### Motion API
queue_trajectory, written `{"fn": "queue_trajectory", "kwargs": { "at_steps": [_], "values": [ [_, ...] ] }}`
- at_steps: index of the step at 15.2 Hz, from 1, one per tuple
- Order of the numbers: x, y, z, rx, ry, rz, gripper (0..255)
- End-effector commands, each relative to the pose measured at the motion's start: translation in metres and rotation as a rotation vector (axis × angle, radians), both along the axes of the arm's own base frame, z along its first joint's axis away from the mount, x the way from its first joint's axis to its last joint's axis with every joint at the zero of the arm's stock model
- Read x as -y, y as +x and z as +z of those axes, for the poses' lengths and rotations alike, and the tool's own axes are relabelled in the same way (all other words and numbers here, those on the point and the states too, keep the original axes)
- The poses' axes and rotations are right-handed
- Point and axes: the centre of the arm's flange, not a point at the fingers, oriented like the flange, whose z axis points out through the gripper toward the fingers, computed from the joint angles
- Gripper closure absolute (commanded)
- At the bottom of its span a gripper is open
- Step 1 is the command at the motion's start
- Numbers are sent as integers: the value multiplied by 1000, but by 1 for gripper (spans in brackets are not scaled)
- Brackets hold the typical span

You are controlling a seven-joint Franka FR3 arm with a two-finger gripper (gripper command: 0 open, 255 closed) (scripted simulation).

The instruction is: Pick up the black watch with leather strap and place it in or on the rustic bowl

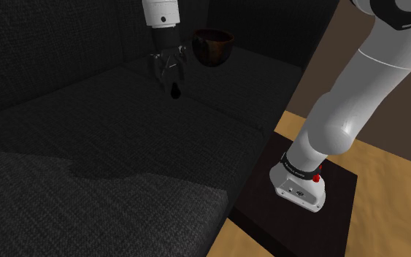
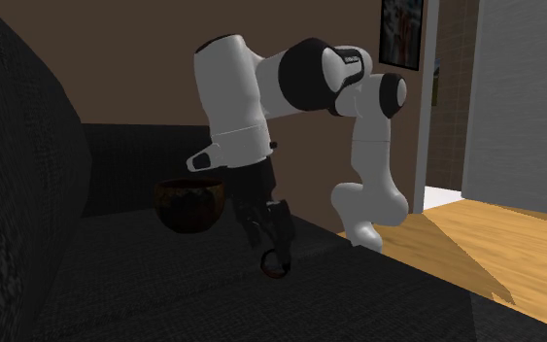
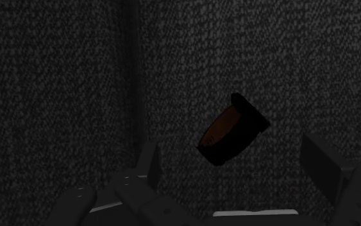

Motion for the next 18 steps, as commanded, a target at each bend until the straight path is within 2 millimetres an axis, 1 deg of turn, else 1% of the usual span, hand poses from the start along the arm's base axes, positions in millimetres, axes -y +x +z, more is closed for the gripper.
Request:
{"fn": "queue_trajectory", "kwargs": {
  "at_steps": [1,3,10,11,18],
  "values": [
    [0,-1,-10,0,0,0,0],
    [-1,-2,-18,0,0,0,0],
    [-1,-2,-18,0,0,0,0],
    [-1,-2,-18,0,0,0,255],
    [-1,-2,-18,0,0,0,255]
  ]
}}
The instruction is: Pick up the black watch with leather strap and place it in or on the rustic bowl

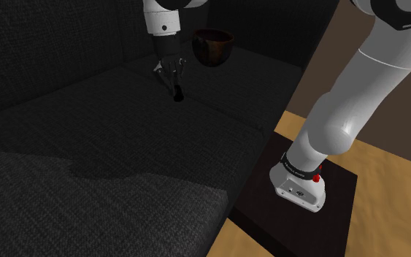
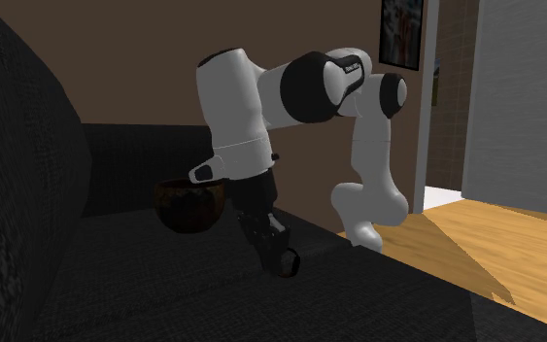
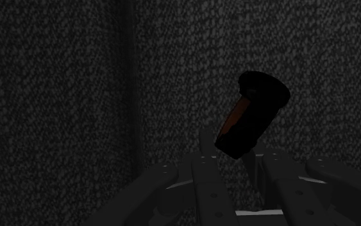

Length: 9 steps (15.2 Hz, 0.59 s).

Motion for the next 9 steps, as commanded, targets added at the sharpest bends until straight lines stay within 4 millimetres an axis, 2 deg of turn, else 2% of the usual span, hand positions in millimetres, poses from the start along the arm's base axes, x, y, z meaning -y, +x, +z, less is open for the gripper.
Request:
{"fn": "queue_trajectory", "kwargs": {
  "at_steps": [1,2,9],
  "values": [
    [0,0,0,0,0,0,255],
    [0,0,0,0,0,0,255],
    [0,0,37,0,0,0,255]
  ]
}}
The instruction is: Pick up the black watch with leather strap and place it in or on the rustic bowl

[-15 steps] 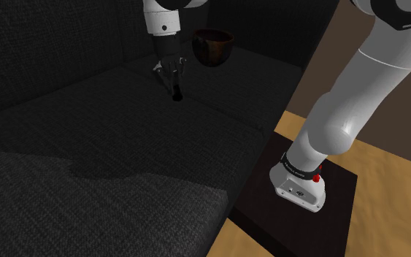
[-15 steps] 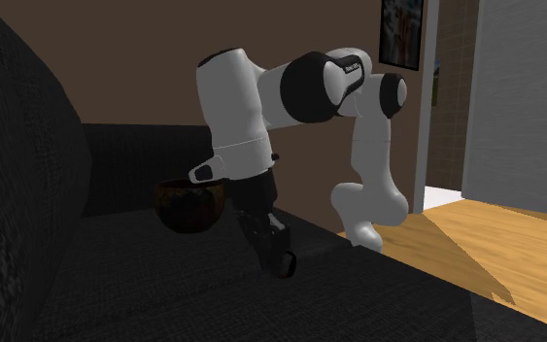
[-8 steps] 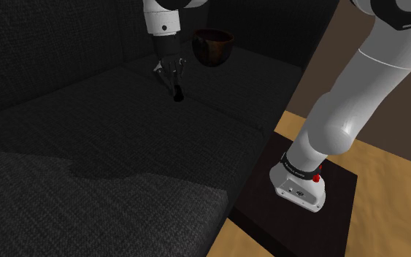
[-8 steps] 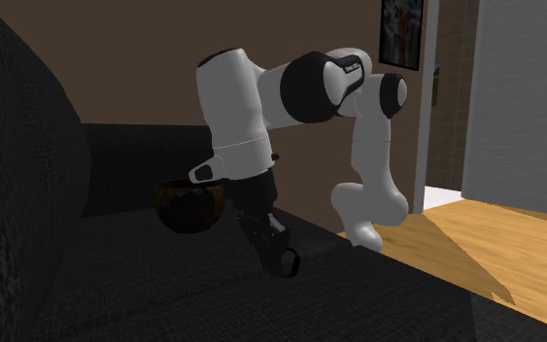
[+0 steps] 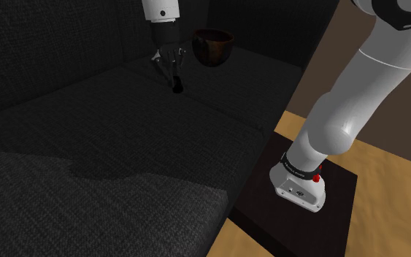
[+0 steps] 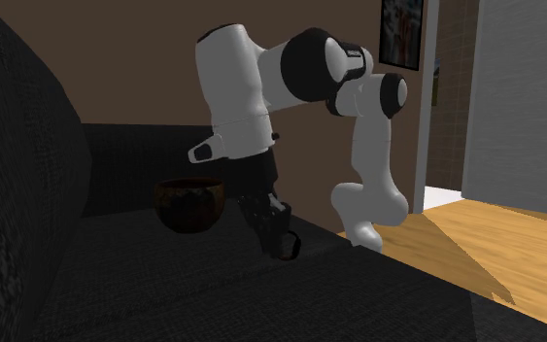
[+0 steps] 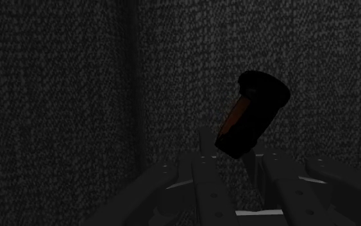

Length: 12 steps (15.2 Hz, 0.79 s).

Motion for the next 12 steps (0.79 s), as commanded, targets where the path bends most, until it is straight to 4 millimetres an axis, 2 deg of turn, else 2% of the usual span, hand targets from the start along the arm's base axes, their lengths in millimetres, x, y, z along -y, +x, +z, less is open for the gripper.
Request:
{"fn": "queue_trajectory", "kwargs": {
  "at_steps": [1,12],
  "values": [
    [2,0,11,0,0,0,255],
    [2,0,69,0,0,0,255]
  ]
}}
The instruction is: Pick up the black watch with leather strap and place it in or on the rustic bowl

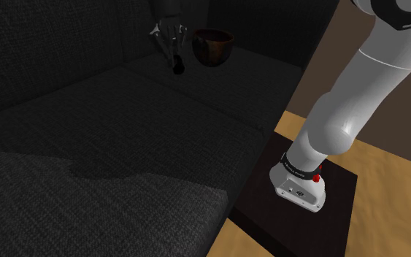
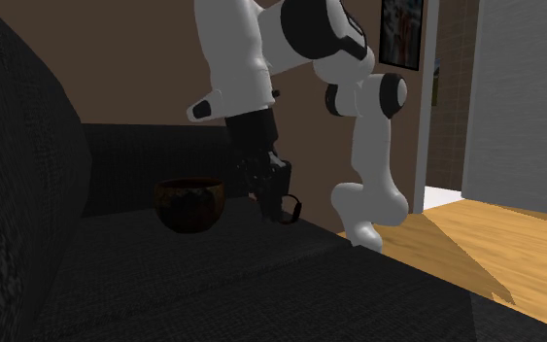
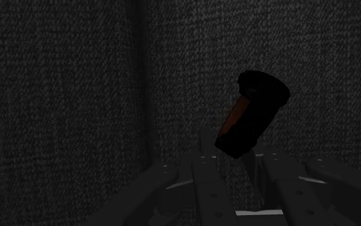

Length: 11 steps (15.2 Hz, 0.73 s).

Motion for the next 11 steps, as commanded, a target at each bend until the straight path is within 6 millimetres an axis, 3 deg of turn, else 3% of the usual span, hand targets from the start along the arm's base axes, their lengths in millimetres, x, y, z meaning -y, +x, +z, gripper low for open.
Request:
{"fn": "queue_trajectory", "kwargs": {
  "at_steps": [1,11],
  "values": [
    [0,1,11,0,0,0,255],
    [0,1,64,0,0,0,255]
  ]
}}
